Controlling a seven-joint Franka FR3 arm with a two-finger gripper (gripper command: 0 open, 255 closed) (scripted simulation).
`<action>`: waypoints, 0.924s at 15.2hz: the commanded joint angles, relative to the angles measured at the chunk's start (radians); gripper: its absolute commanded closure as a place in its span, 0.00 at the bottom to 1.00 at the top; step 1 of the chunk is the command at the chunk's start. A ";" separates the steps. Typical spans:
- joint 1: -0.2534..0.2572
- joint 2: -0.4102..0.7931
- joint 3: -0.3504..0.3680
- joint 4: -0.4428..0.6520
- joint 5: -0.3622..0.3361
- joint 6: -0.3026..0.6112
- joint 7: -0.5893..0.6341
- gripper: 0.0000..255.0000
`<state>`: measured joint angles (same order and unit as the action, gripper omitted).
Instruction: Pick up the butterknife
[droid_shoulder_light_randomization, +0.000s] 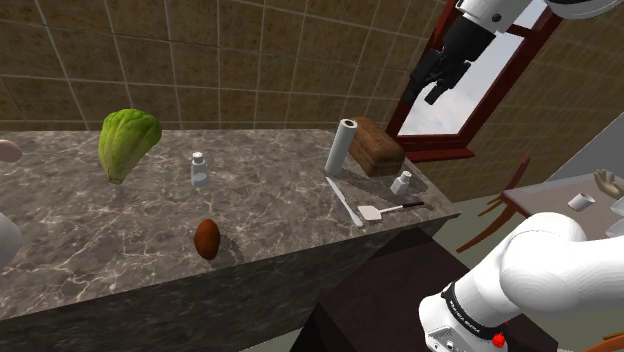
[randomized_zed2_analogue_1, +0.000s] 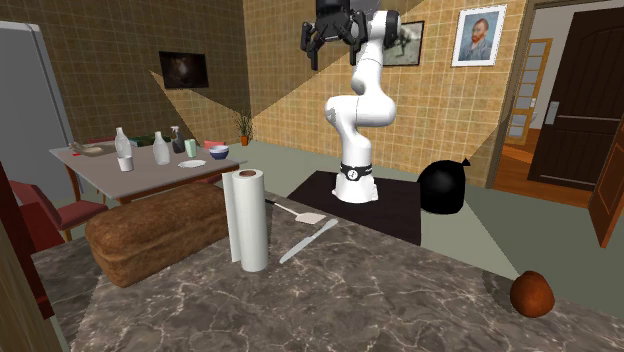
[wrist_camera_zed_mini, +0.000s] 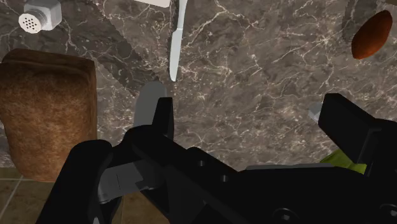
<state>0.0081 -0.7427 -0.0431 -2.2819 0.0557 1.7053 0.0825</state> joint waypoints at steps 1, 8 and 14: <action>0.000 0.000 0.000 0.000 0.000 0.000 0.000 0.00; -0.014 0.095 0.018 -0.150 -0.011 0.202 0.030 0.00; -0.026 0.226 0.030 -0.239 -0.023 0.384 0.058 0.00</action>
<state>-0.0135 -0.5491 -0.0110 -2.5086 0.0371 2.0499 0.1412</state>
